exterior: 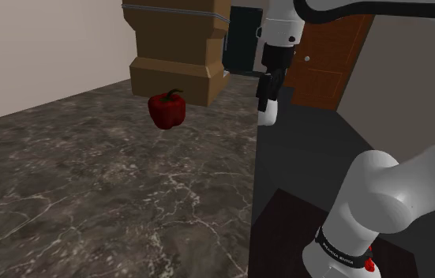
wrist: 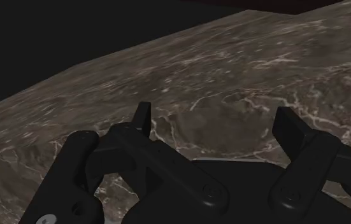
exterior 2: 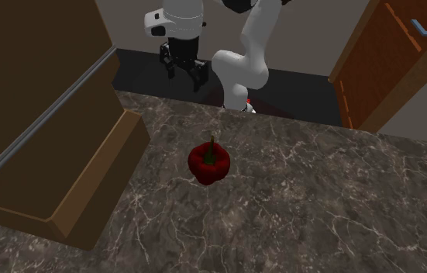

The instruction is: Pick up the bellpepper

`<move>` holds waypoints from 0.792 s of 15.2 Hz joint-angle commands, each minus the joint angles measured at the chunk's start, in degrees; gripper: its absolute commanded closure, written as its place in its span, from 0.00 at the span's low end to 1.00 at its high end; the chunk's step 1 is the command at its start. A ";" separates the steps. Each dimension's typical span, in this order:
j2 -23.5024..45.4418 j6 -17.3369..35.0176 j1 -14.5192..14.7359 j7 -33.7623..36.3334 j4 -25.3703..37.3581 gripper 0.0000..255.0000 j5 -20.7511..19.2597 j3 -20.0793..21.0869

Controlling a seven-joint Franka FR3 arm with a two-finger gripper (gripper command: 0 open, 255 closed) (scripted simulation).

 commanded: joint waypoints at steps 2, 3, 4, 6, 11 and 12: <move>1.91 -0.10 0.42 0.46 1.69 0.00 0.88 0.54; 3.81 -0.23 0.82 0.92 3.43 0.00 1.73 1.07; 5.72 -0.40 1.21 1.35 5.23 0.00 2.55 1.58; 9.53 -0.85 1.92 2.20 8.97 0.00 4.10 2.58; 19.18 -2.62 3.48 4.24 19.31 0.00 7.45 4.91; 21.15 -3.09 3.76 4.66 21.57 0.00 8.03 5.36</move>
